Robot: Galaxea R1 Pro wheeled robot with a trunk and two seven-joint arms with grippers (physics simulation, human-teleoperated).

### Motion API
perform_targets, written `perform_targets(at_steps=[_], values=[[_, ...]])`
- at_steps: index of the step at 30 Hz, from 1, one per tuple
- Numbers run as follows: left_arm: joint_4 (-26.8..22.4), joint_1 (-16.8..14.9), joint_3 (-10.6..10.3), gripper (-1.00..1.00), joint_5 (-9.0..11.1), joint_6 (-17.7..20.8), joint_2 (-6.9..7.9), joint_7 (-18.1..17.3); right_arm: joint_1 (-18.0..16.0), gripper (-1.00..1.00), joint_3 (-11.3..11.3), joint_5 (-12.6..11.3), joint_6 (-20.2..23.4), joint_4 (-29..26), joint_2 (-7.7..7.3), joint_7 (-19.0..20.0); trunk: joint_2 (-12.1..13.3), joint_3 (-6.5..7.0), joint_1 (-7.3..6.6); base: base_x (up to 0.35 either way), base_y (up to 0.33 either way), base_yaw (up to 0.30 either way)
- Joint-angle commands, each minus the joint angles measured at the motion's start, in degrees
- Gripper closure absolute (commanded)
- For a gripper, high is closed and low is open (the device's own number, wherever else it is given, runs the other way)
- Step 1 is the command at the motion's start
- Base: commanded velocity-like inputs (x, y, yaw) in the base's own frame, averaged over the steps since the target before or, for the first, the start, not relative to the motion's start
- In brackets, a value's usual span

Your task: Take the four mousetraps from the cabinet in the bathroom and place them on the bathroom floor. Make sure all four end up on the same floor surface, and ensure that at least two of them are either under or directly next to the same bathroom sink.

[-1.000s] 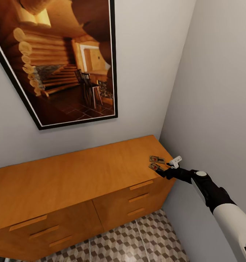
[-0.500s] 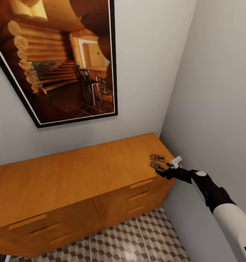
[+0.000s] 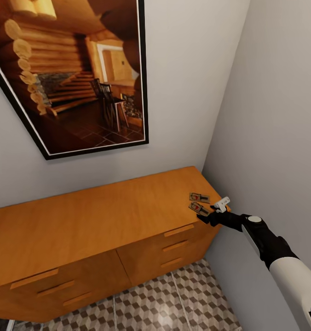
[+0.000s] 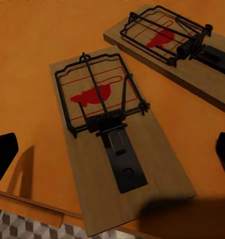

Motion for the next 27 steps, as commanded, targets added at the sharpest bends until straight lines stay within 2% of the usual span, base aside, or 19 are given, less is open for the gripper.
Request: perform_targets(at_steps=[1,27], values=[[0.2,-0.1,-0.5,-1.00,0.4,-0.4,-0.07,0.0,0.0,-1.00,0.2,0.7,0.3,0.0,-0.04,0.1,-0.1,-0.12,0.04,0.000,0.000,0.000],[0.2,-0.1,-0.5,-1.00,0.4,-0.4,-0.12,0.0,0.0,-1.00,0.2,0.7,0.3,0.0,-0.06,0.1,-0.1,-0.33,0.04,0.000,0.000,0.000]])
